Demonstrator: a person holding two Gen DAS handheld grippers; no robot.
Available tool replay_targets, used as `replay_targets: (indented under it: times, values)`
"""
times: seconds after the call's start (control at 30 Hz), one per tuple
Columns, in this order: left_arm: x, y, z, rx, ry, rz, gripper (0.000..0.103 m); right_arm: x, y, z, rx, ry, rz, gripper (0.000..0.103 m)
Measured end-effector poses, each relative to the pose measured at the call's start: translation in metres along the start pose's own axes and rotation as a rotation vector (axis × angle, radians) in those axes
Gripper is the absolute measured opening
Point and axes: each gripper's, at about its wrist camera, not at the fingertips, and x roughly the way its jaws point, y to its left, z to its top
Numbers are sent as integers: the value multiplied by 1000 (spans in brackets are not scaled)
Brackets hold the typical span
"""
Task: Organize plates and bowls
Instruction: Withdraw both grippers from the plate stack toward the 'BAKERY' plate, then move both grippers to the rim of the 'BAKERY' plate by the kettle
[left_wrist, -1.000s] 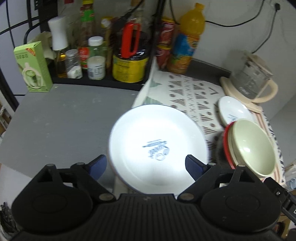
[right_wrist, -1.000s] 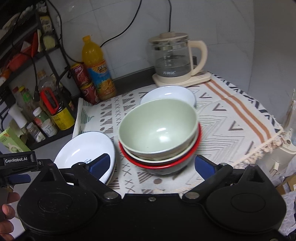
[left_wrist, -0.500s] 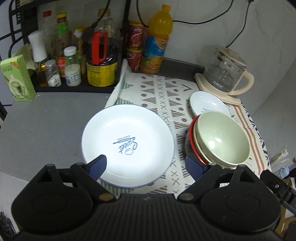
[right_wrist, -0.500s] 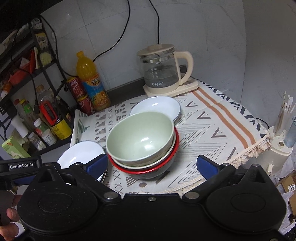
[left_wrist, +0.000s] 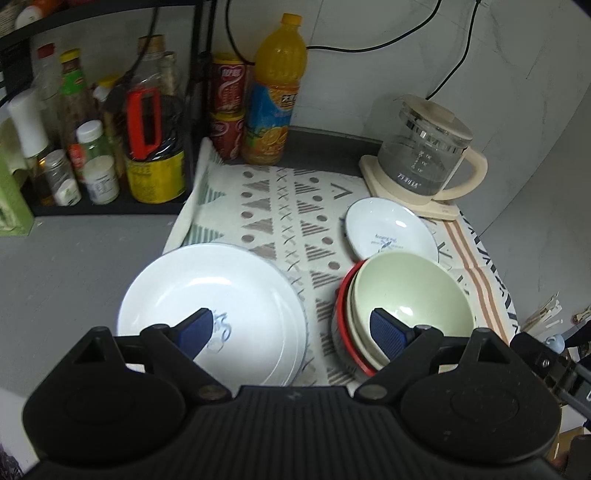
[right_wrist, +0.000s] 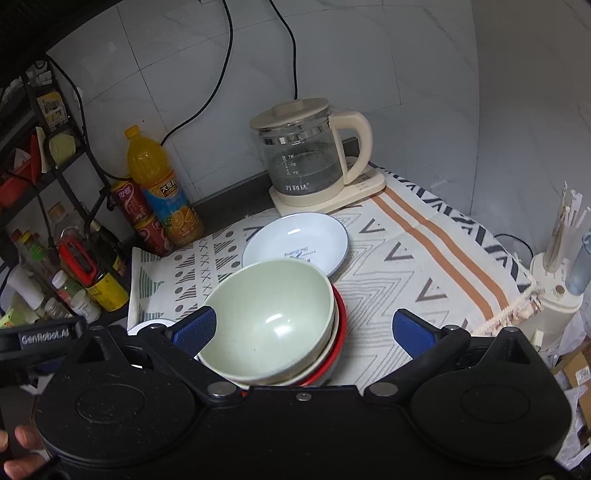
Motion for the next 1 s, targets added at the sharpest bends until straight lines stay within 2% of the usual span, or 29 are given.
replay_targets:
  times: [0.53,1.0]
  values:
    - [60,-26,56,29,19,-68,91,60,-3,40,30,23,-31,103]
    - [118,-35,98,27,62,-91,91,114,-3,75,50,43,-82,103]
